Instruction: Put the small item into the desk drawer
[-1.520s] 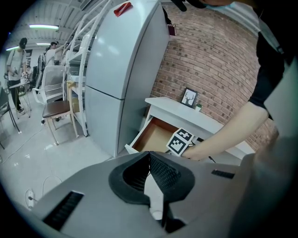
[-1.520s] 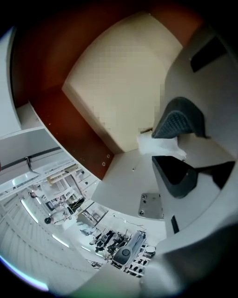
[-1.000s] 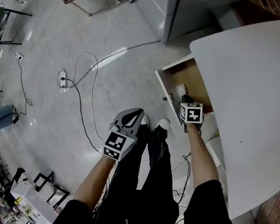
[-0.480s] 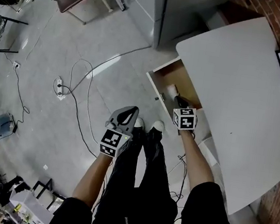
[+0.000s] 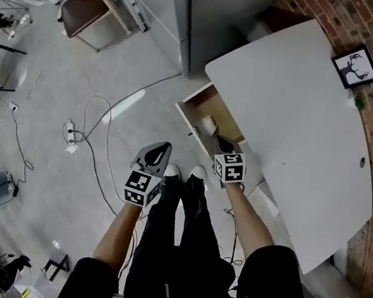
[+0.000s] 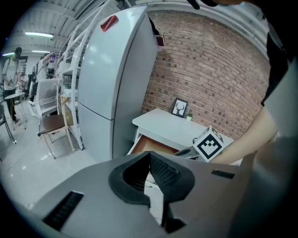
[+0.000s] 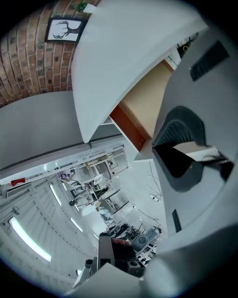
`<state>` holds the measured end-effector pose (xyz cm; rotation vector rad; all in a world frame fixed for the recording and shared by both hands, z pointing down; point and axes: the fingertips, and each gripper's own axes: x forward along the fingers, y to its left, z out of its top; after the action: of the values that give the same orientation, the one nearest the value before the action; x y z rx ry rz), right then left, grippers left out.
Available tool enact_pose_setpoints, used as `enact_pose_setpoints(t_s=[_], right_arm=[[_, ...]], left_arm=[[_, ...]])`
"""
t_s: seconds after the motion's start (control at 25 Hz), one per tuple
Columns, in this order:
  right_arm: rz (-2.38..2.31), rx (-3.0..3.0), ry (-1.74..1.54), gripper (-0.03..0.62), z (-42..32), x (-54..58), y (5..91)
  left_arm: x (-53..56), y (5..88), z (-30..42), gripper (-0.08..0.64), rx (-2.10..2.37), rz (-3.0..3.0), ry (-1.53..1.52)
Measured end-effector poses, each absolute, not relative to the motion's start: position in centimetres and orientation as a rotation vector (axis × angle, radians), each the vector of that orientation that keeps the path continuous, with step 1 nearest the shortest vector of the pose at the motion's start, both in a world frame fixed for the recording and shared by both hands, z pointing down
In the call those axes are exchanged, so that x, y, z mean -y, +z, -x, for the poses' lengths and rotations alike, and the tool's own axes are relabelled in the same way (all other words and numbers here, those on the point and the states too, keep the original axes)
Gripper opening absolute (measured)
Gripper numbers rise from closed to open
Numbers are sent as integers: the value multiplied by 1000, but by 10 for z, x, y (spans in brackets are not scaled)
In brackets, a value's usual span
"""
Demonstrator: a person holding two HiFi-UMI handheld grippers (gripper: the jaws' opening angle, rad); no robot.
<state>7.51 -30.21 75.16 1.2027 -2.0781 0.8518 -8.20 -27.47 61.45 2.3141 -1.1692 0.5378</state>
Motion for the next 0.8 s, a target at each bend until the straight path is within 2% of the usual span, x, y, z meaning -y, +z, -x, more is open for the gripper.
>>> enact_pose_setpoints(t_s=[0.8], right_arm=[[-1406,2330,653,6,-88,281,560]], left_arm=[[285,497,51,21,1158,-2517,466]])
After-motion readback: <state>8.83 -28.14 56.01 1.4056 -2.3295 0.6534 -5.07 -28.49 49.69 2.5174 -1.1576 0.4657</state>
